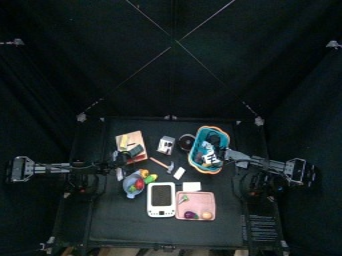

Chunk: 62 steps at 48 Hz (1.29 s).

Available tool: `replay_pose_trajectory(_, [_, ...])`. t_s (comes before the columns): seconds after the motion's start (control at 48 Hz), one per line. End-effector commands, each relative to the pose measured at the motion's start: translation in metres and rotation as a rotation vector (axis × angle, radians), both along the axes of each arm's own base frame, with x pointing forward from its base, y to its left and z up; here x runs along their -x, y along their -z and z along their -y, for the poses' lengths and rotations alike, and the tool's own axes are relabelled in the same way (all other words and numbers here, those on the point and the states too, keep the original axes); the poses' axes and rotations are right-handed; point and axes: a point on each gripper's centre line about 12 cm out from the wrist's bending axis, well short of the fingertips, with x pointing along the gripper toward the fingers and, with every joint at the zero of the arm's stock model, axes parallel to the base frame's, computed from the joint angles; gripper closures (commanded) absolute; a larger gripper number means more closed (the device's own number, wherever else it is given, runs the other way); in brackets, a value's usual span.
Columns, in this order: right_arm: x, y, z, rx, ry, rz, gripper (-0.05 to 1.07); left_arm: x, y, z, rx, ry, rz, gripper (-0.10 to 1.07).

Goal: Grab banana

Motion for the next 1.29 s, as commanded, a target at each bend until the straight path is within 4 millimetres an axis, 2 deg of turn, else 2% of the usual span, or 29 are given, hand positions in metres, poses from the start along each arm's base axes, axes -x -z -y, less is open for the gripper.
replay_pose_trajectory(0.0, [-0.003,-0.01,-0.001,-0.011,0.007,0.001,0.2,-0.005,-0.008,-0.002,-0.006,-0.001,0.022,-0.01])
replay_pose_trajectory(0.188, [-0.001,-0.023,0.0,-0.01,-0.015,-0.09,0.2,-0.004,-0.008,-0.002,-0.005,-0.002,0.023,-0.01])
replay_pose_trajectory(0.417, [-0.016,-0.034,0.004,-0.036,-0.249,-0.178,0.19,-0.003,-0.005,-0.001,0.005,-0.006,0.017,-0.01])
replay_pose_trajectory(0.479, [-0.014,-0.034,0.012,-0.048,-0.287,-0.205,0.19,-0.003,-0.005,-0.001,0.006,-0.007,0.017,-0.01])
replay_pose_trajectory(0.542, [-0.011,-0.032,0.022,-0.047,-0.351,-0.226,0.19,-0.003,-0.005,-0.001,0.006,-0.007,0.015,-0.01])
replay_pose_trajectory(0.708, [-0.004,-0.026,0.031,-0.022,-0.551,-0.277,0.18,0.0,0.001,0.0,0.02,-0.013,0.004,-0.01])
replay_pose_trajectory(0.854, [-0.001,-0.021,0.04,-0.024,-0.581,-0.218,0.18,0.003,0.006,0.0,0.053,-0.03,-0.003,-0.01])
replay_pose_trajectory(1.062, [-0.001,-0.005,0.03,-0.045,-0.682,-0.18,0.18,0.005,0.01,0.001,0.087,-0.049,-0.005,-0.01])
replay_pose_trajectory(1.271, [-0.002,0.007,0.025,-0.101,-0.674,-0.162,0.08,0.008,0.013,0.001,0.089,-0.053,-0.019,-0.01])
